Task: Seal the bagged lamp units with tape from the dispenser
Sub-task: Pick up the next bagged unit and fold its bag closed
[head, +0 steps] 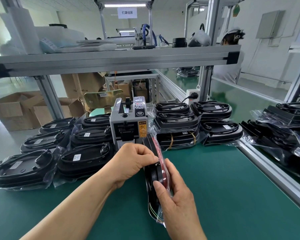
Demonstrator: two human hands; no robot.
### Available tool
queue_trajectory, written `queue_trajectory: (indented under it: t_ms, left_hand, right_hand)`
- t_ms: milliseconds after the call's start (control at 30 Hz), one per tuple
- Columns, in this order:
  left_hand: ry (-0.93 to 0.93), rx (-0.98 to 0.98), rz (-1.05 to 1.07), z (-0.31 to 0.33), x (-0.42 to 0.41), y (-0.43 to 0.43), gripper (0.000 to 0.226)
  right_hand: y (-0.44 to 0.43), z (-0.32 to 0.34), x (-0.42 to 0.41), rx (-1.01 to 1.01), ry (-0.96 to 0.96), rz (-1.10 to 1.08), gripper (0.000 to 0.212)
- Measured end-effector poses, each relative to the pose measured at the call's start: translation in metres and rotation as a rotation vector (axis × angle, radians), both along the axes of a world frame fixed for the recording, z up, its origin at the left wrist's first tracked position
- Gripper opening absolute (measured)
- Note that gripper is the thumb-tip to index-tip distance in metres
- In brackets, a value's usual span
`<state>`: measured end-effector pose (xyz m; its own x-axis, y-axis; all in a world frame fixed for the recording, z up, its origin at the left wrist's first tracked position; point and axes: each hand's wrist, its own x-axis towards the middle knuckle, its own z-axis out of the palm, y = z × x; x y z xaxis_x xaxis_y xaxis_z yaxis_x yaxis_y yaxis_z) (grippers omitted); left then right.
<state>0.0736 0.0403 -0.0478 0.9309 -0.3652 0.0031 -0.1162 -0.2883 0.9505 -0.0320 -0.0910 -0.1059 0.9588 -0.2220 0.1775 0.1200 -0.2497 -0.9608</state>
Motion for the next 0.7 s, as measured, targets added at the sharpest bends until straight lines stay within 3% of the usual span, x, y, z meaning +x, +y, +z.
queue_trajectory:
  t_ms: [700]
  left_hand:
    - [-0.216, 0.167, -0.024, 0.0016, -0.0007, -0.001, 0.017]
  right_hand:
    - [-0.0016, -0.0014, 0.0004, 0.012, 0.002, -0.003, 0.064]
